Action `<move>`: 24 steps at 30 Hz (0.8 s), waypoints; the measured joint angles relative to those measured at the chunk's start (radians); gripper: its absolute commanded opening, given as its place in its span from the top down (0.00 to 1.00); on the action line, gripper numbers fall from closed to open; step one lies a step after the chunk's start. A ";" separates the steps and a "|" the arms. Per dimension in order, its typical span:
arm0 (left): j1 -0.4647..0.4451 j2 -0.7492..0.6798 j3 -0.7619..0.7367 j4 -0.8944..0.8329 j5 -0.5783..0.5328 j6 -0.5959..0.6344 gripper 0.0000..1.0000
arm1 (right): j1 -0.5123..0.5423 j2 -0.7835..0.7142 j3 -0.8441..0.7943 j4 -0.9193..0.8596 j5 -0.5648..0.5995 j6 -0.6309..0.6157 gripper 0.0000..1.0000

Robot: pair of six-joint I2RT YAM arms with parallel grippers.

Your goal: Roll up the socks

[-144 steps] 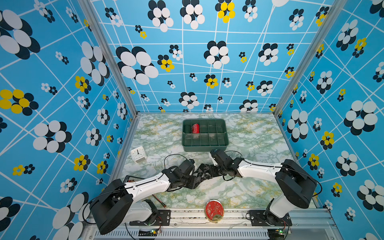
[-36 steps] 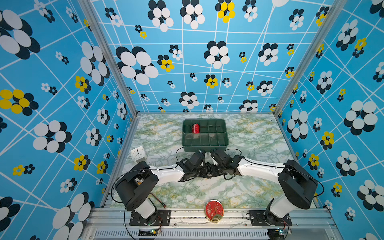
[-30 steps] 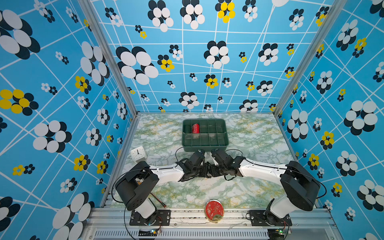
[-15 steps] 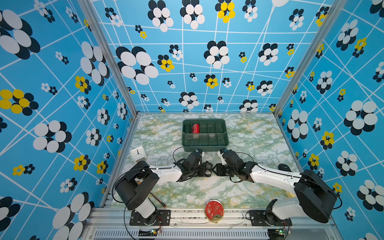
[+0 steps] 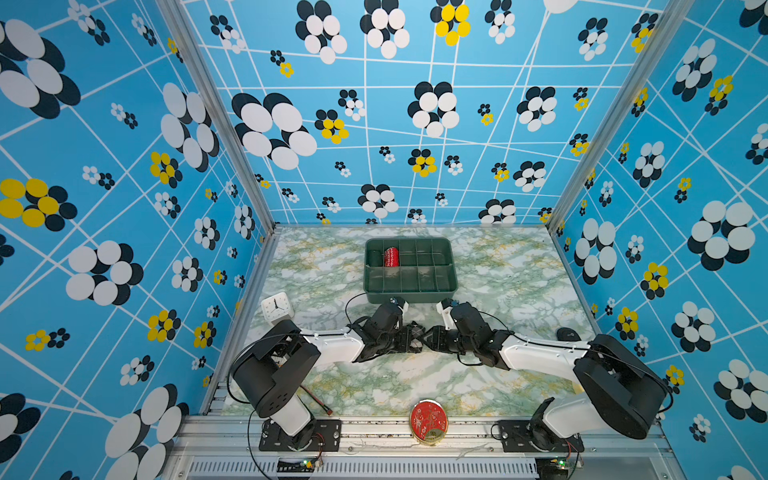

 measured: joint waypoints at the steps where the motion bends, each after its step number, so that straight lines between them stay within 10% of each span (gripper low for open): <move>1: 0.005 0.005 0.000 0.006 0.006 0.001 0.91 | -0.002 0.000 -0.009 0.014 -0.001 0.007 0.65; 24: 0.027 0.041 0.026 0.021 0.045 0.020 0.92 | -0.013 0.026 0.006 -0.037 0.161 0.029 0.76</move>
